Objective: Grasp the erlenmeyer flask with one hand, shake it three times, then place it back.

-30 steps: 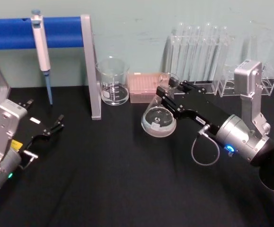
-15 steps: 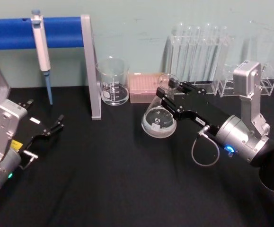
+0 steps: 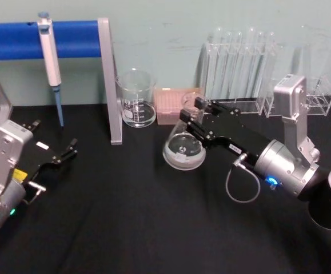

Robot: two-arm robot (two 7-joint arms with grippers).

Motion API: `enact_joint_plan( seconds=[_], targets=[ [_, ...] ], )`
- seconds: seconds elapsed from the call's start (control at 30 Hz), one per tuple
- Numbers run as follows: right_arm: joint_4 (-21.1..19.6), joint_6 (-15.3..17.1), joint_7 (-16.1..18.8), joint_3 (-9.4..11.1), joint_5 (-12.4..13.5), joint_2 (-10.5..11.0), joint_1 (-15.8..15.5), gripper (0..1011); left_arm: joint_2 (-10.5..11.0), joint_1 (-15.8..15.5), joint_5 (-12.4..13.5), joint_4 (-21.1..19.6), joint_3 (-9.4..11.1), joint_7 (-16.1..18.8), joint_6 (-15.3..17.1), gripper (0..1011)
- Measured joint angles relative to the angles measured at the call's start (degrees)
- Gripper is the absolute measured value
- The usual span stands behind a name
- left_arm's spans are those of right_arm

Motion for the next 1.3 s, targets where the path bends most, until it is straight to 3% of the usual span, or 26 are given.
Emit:
enact_joint_plan(
  seconds=[0.83, 1.07, 1.3],
  targets=[
    [-0.4, -1.0, 8.6, -7.8, 2.4, 0.7, 2.6, 448, 0.0, 0.0, 0.0, 0.0, 0.0, 0.0, 0.0, 1001],
    [-0.3, -1.2, 8.9, -8.7, 3.0, 0.9, 3.1, 449, 0.0, 0.0, 0.0, 0.0, 0.0, 0.0, 0.0, 1001],
    [-0.2, -1.4, 7.5, -8.3, 3.3, 1.2, 3.0, 448, 0.0, 0.0, 0.0, 0.0, 0.0, 0.0, 0.0, 1001]
  ],
)
